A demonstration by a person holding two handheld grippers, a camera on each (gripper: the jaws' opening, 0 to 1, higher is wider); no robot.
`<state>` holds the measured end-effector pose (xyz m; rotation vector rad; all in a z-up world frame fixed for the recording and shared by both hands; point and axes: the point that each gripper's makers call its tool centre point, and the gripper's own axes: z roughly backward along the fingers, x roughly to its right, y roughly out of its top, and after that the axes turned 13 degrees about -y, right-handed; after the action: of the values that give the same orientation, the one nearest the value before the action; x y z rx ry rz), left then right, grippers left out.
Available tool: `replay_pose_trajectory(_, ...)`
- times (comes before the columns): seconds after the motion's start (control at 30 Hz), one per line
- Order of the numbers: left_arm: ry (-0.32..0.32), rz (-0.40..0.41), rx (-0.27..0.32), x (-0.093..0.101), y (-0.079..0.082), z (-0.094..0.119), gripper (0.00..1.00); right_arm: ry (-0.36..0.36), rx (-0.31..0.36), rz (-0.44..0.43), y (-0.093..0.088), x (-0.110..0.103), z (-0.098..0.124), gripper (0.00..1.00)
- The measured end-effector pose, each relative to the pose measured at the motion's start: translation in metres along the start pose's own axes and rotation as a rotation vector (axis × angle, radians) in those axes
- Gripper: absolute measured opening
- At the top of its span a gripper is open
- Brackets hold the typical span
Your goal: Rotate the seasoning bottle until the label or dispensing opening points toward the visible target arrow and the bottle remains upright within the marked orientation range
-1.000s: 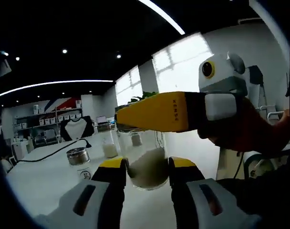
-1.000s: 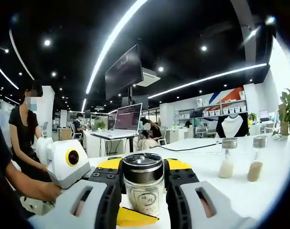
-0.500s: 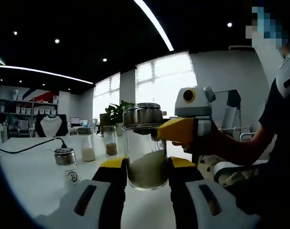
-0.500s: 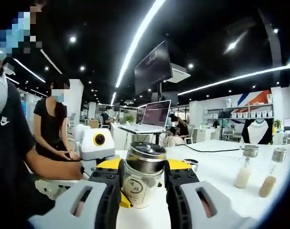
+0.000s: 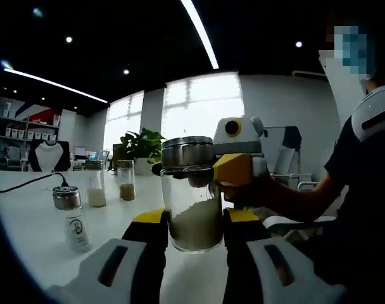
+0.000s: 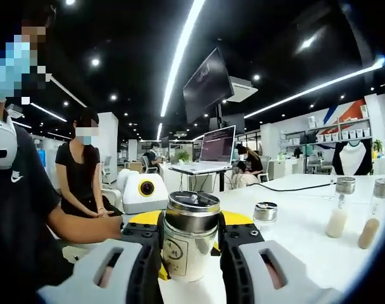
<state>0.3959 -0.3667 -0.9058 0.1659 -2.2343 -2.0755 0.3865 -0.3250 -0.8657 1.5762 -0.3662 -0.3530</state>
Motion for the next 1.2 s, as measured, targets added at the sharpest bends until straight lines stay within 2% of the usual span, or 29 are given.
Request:
replay_pose_trajectory(0.1,0.038,-0.001,0.004,-0.004,-0.002,-0.002,0.36,-0.060,-0.006,0.066,-0.001,0.002,-0.003,0.31)
replay_pose_trajectory(0.2,0.081,-0.014,-0.008,-0.010,-0.004,-0.002,0.37,-0.097,-0.001,0.075,-0.001,0.005,-0.005,0.31)
replay_pose_trajectory(0.23,0.114,-0.023,-0.021,-0.014,-0.005,-0.002,0.37,-0.142,0.004,0.049,0.000,0.012,-0.006,0.31)
replay_pose_trajectory(0.33,0.173,-0.053,-0.051,-0.020,-0.007,-0.002,0.37,-0.214,0.018,0.008,0.000,0.022,-0.008,0.31)
replay_pose_trajectory(0.4,0.193,-0.073,-0.079,-0.025,-0.009,-0.001,0.38,-0.233,0.022,-0.019,-0.002,0.025,-0.010,0.31)
replay_pose_trajectory(0.47,0.231,-0.136,-0.138,-0.028,-0.013,-0.001,0.39,-0.250,0.025,-0.056,-0.004,0.028,-0.011,0.31)
replay_pose_trajectory(0.5,0.233,-0.139,-0.140,-0.027,-0.014,-0.002,0.40,-0.251,0.030,-0.057,-0.003,0.028,-0.011,0.31)
replay_pose_trajectory(0.57,0.228,-0.117,-0.140,-0.028,-0.014,0.000,0.39,-0.245,0.025,-0.059,-0.004,0.029,-0.011,0.31)
replay_pose_trajectory(0.67,0.214,-0.139,-0.144,-0.028,-0.013,0.005,0.39,-0.208,0.028,-0.075,-0.003,0.028,-0.011,0.32)
replay_pose_trajectory(0.77,0.116,-0.022,-0.073,-0.017,-0.008,0.006,0.38,-0.153,0.064,-0.119,0.003,0.024,-0.009,0.32)
replay_pose_trajectory(0.8,0.105,-0.018,-0.061,-0.016,-0.006,0.007,0.38,-0.111,0.063,-0.143,0.004,0.020,-0.008,0.32)
replay_pose_trajectory(0.87,0.088,-0.035,-0.054,-0.014,-0.005,0.010,0.38,-0.090,0.063,-0.147,0.005,0.020,-0.006,0.31)
replay_pose_trajectory(0.93,0.058,-0.016,-0.042,-0.011,-0.005,0.011,0.38,-0.050,0.056,-0.145,0.004,0.017,-0.004,0.31)
replay_pose_trajectory(1.1,-0.013,0.027,0.025,-0.002,-0.001,0.011,0.38,0.009,0.049,-0.188,0.004,0.014,0.000,0.31)
replay_pose_trajectory(1.2,-0.034,0.034,0.032,0.001,-0.001,0.011,0.38,0.043,0.030,-0.205,0.001,0.009,0.000,0.32)
